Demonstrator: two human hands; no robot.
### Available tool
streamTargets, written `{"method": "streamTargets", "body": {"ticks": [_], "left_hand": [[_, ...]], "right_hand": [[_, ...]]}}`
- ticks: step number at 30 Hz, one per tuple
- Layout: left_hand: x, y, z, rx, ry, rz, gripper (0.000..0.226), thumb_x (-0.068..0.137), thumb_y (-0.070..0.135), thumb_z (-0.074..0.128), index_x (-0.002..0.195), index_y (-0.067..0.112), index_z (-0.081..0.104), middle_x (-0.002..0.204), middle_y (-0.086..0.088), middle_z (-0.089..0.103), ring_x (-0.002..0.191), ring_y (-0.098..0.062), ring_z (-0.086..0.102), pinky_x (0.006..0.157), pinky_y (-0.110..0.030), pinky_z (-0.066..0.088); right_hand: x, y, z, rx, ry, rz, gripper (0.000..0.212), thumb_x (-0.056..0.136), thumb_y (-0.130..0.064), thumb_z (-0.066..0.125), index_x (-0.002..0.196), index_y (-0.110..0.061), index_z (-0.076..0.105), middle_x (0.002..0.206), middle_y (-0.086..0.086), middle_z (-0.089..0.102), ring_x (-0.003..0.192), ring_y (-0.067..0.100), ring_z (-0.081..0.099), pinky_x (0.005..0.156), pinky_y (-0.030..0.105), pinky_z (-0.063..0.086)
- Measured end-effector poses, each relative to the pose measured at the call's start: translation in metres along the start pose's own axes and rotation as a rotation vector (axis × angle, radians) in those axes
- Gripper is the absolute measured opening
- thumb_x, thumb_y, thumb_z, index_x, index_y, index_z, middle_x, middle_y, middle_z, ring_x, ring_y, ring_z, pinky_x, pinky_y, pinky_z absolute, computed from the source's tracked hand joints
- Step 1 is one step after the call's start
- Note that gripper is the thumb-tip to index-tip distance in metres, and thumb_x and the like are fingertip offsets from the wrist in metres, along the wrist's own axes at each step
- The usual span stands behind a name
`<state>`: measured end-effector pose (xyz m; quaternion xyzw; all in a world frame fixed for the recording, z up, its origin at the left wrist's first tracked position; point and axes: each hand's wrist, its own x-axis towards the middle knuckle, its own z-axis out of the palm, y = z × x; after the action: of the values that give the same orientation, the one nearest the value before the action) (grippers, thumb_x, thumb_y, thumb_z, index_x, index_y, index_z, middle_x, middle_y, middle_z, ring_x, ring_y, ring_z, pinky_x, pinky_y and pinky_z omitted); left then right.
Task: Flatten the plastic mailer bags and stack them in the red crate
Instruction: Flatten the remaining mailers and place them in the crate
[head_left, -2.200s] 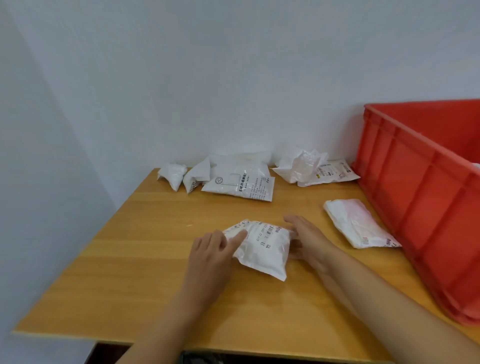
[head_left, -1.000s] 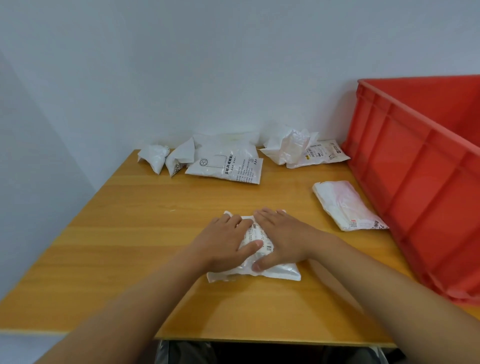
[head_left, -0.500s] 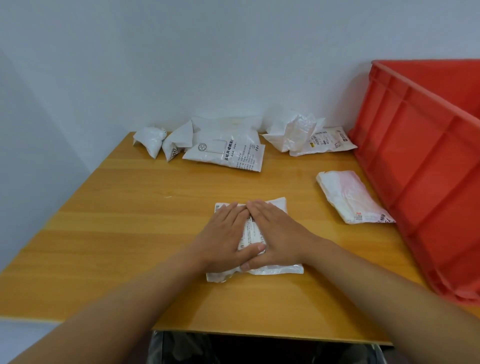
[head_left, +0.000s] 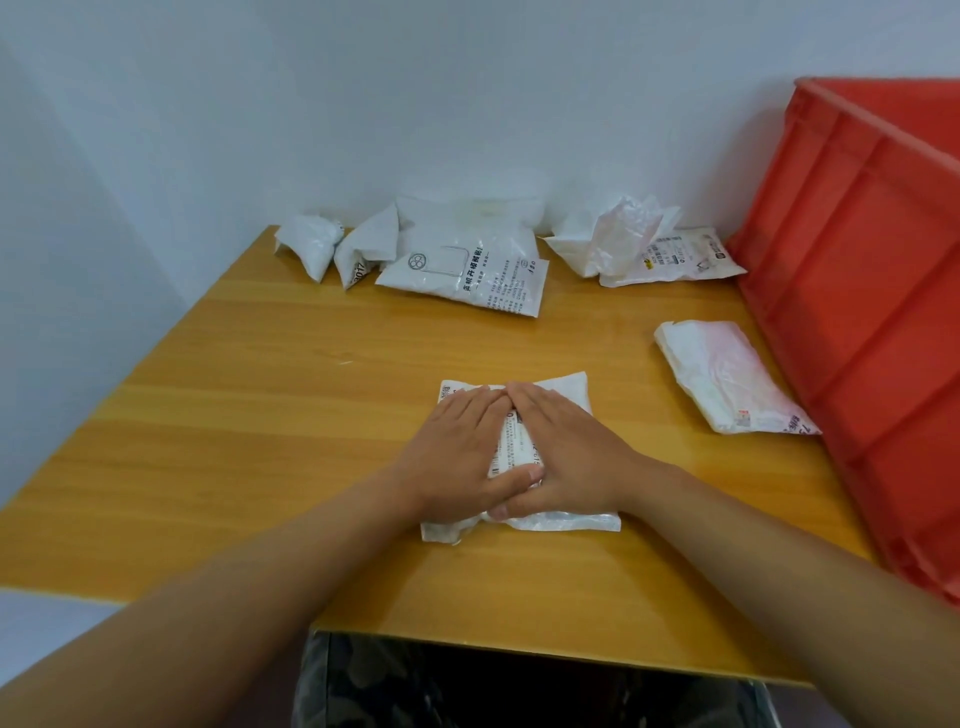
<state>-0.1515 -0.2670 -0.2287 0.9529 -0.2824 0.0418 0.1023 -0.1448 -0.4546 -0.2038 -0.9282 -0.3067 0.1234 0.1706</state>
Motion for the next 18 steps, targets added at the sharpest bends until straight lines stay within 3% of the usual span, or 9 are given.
{"method": "streamTargets", "body": {"ticks": [10,13,15,18], "left_hand": [[0.000,0.004,-0.003,-0.006,-0.141,-0.049,0.098,0.086,0.078,0.002,0.157,0.011,0.009,0.164,-0.005,0.013,0.151,-0.017,0.005,0.124,-0.037,0.000],[-0.002,0.005,-0.005,-0.205,-0.119,-0.113,0.091,0.089,0.074,0.006,0.158,0.014,0.010,0.164,-0.002,0.018,0.150,-0.014,0.010,0.123,-0.036,0.006],[-0.001,0.006,-0.010,-0.438,-0.087,-0.228,0.087,0.093,0.073,0.019,0.158,0.017,0.005,0.163,0.002,0.020,0.149,-0.012,0.017,0.122,-0.035,0.014],[0.005,0.009,-0.022,-0.569,-0.070,-0.312,0.077,0.097,0.062,0.024,0.158,0.022,0.001,0.164,0.006,0.014,0.149,-0.012,0.017,0.121,-0.037,0.019]], "right_hand": [[-0.002,-0.002,-0.003,-0.013,-0.078,0.013,0.129,0.075,-0.080,0.059,0.156,-0.013,-0.017,0.165,0.000,-0.017,0.150,0.009,-0.017,0.120,0.026,-0.008],[0.001,-0.003,-0.007,0.021,-0.136,0.035,0.128,0.073,-0.086,0.051,0.156,-0.016,-0.018,0.165,-0.002,-0.019,0.150,0.009,-0.017,0.124,0.033,-0.005],[0.006,-0.003,-0.009,0.068,-0.133,0.053,0.126,0.070,-0.092,0.044,0.159,-0.020,-0.009,0.167,-0.003,-0.010,0.152,0.010,-0.010,0.125,0.039,0.005],[0.011,-0.003,-0.015,0.025,-0.093,0.059,0.105,0.080,-0.080,0.053,0.159,-0.027,0.009,0.166,-0.003,0.008,0.152,0.015,0.009,0.122,0.037,0.019]]}}
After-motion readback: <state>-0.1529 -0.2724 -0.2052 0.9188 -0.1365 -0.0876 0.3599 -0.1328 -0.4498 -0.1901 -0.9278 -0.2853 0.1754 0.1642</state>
